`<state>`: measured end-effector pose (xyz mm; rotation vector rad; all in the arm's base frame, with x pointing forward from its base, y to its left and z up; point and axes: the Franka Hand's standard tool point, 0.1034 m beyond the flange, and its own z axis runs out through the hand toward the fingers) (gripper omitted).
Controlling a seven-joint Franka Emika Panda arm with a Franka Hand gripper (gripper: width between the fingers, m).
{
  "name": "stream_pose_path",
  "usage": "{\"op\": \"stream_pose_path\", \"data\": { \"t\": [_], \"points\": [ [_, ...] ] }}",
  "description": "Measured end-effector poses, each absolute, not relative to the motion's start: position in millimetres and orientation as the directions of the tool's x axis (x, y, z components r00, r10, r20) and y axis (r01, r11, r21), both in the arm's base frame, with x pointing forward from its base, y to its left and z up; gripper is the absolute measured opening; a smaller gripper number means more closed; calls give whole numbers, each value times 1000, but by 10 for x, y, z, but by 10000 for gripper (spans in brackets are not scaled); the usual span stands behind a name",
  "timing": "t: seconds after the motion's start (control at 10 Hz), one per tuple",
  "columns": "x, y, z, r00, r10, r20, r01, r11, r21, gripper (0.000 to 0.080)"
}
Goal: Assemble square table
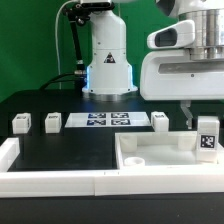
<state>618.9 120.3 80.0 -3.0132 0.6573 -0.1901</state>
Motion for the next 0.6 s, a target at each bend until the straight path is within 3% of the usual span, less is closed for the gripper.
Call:
{"op": "stream_pose_path", "data": {
  "t": [0.2, 0.6],
  "points": [
    [6188, 1199, 797, 807, -583, 94, -575, -812, -100, 291],
    [6173, 1214, 789, 455, -890, 26, -881, -454, -129, 291]
  ]
}}
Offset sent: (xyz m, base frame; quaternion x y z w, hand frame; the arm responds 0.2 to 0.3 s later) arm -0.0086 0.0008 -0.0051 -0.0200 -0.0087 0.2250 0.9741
